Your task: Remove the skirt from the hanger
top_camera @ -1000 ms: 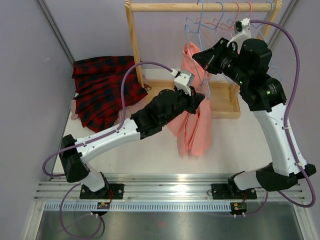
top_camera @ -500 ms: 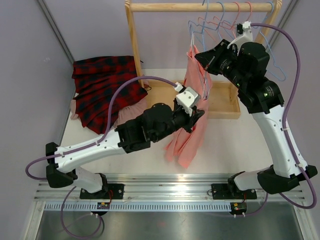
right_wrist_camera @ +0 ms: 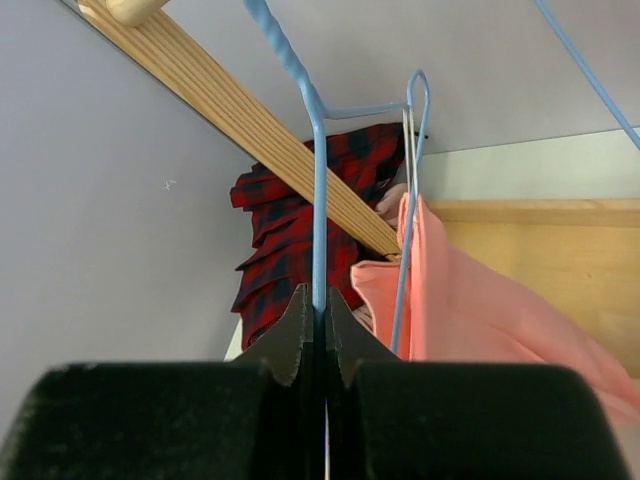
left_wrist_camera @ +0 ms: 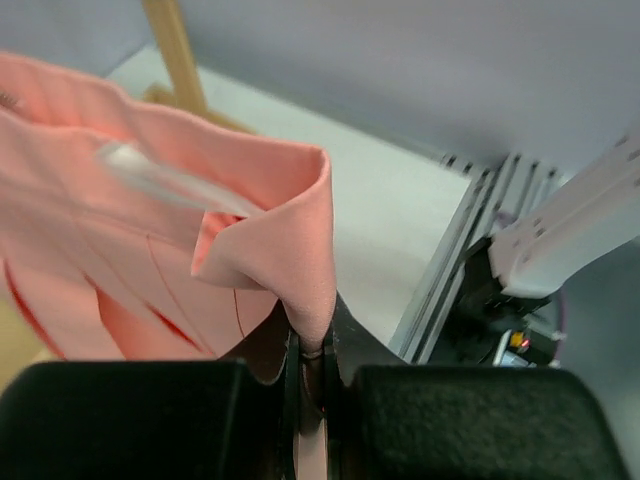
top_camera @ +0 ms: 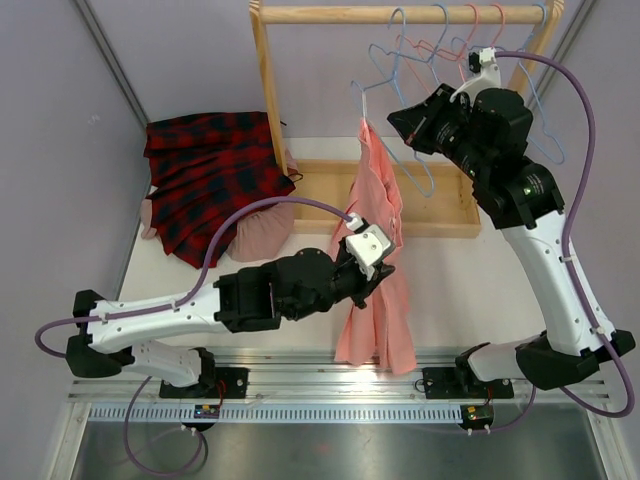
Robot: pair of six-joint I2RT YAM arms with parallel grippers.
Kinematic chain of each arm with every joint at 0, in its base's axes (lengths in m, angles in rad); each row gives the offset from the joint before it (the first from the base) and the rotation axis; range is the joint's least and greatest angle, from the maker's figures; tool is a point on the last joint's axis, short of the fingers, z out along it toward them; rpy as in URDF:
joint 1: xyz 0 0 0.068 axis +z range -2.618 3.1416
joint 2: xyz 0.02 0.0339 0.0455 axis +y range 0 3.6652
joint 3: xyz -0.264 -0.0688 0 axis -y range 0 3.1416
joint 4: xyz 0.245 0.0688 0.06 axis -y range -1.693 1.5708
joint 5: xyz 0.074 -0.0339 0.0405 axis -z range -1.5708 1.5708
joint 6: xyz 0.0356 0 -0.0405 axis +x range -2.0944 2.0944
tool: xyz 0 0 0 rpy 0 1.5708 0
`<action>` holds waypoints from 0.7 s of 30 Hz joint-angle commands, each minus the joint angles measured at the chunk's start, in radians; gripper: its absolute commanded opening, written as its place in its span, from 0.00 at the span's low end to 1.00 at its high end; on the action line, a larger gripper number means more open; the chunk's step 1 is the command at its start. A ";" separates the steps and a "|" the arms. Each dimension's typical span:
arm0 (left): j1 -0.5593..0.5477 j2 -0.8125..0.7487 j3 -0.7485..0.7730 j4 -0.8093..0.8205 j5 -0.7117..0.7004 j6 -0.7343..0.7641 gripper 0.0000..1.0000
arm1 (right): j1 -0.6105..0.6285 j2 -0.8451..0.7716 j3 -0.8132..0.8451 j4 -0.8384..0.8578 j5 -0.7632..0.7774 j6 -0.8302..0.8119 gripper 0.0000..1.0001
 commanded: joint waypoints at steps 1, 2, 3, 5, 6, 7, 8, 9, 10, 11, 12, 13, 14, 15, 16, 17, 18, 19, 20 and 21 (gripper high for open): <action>0.027 -0.054 -0.024 -0.030 -0.071 -0.032 0.00 | -0.011 -0.053 0.075 0.089 0.003 -0.032 0.00; 0.088 -0.068 -0.043 -0.042 -0.066 -0.035 0.00 | -0.011 -0.080 0.086 0.040 -0.042 -0.032 0.00; 0.122 -0.108 -0.054 -0.061 -0.062 -0.028 0.00 | -0.011 -0.096 0.099 0.014 -0.065 -0.032 0.00; 0.234 -0.151 -0.049 -0.107 -0.053 -0.002 0.00 | -0.013 -0.154 0.100 -0.079 -0.134 -0.034 0.00; 0.276 -0.186 -0.037 -0.124 -0.056 0.012 0.00 | -0.011 -0.177 0.092 -0.112 -0.157 -0.036 0.00; 0.322 -0.203 -0.023 -0.139 -0.056 0.026 0.00 | -0.013 -0.233 0.080 -0.146 -0.192 -0.039 0.00; 0.416 -0.211 -0.003 -0.156 -0.053 0.040 0.00 | -0.013 -0.267 0.060 -0.196 -0.204 -0.039 0.00; 0.467 -0.215 0.043 -0.192 -0.042 0.069 0.00 | -0.013 -0.304 0.006 -0.218 -0.218 -0.039 0.00; 0.515 -0.208 0.076 -0.214 -0.042 0.084 0.00 | -0.011 -0.377 -0.021 -0.241 -0.241 -0.040 0.00; 0.611 -0.199 0.107 -0.234 -0.045 0.086 0.00 | -0.013 -0.413 -0.046 -0.290 -0.243 -0.036 0.00; 0.662 -0.186 0.167 -0.268 -0.037 0.122 0.00 | -0.011 -0.447 -0.080 -0.320 -0.240 -0.025 0.00; 0.764 -0.168 0.189 -0.275 -0.019 0.130 0.00 | -0.010 -0.508 -0.094 -0.377 -0.228 -0.019 0.00; 0.819 -0.156 0.207 -0.283 -0.004 0.135 0.00 | -0.013 -0.534 -0.110 -0.409 -0.217 -0.011 0.00; 0.874 -0.145 0.248 -0.285 0.019 0.137 0.00 | -0.013 -0.560 -0.115 -0.440 -0.205 -0.003 0.00; 0.976 -0.113 0.267 -0.283 0.051 0.132 0.00 | -0.013 -0.597 -0.114 -0.509 -0.179 0.000 0.00; 1.027 -0.095 0.294 -0.283 0.064 0.127 0.00 | -0.013 -0.613 -0.111 -0.541 -0.168 0.001 0.00; 1.072 -0.073 0.325 -0.286 0.078 0.114 0.00 | -0.013 -0.623 -0.100 -0.571 -0.163 -0.002 0.00; 1.112 -0.044 0.394 -0.286 0.093 0.104 0.00 | -0.011 -0.640 -0.095 -0.598 -0.162 -0.003 0.00; 1.176 0.009 0.434 -0.297 0.095 0.098 0.00 | -0.013 -0.648 -0.092 -0.646 -0.162 -0.005 0.00; 1.202 0.046 0.475 -0.303 0.101 0.057 0.00 | -0.011 -0.656 -0.094 -0.663 -0.160 -0.005 0.00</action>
